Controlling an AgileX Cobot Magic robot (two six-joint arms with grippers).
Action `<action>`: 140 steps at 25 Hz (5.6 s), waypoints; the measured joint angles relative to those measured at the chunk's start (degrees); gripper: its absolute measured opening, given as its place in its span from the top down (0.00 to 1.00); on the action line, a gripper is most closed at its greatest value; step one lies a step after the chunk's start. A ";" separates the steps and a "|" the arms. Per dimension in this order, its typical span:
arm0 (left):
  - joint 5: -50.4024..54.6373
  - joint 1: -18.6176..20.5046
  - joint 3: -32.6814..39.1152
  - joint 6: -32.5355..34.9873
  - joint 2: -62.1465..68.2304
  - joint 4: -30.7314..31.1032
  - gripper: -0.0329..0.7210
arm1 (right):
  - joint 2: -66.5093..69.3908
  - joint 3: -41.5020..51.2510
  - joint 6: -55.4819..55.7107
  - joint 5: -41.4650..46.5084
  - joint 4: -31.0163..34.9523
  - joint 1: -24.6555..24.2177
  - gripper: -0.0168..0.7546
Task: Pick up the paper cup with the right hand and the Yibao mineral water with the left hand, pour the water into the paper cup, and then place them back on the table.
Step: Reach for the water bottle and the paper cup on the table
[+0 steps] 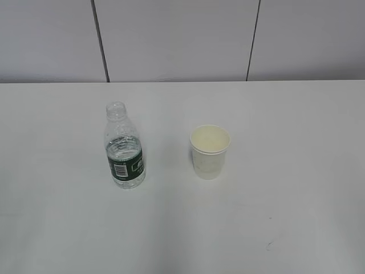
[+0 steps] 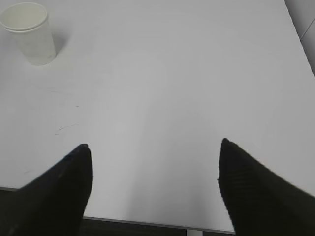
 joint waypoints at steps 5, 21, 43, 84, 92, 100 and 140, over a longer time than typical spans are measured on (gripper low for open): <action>0.00 0.00 0.00 0.00 0.00 0.00 0.64 | 0.00 0.00 0.00 0.00 0.00 0.00 0.21; 0.06 0.00 0.00 0.06 0.00 0.40 0.64 | 0.00 0.00 0.00 0.00 0.00 0.00 0.21; 0.34 0.00 0.00 0.39 0.00 2.69 0.52 | 0.00 0.00 0.22 -0.14 0.00 0.00 0.21; -69.73 -6.68 12.92 16.32 38.53 -6.82 0.32 | 66.79 0.97 1.05 -87.72 -7.04 8.00 0.21; -91.44 -17.73 15.46 16.34 58.52 -5.81 0.32 | 78.49 0.97 4.78 -98.85 -14.48 8.00 0.21; -109.86 -20.57 15.52 13.72 83.19 1.81 0.32 | 90.87 0.86 7.02 -110.47 -23.00 8.00 0.22; -127.37 -20.68 15.02 4.89 105.71 14.34 0.32 | 128.06 -12.46 12.14 -131.26 -41.46 8.36 0.15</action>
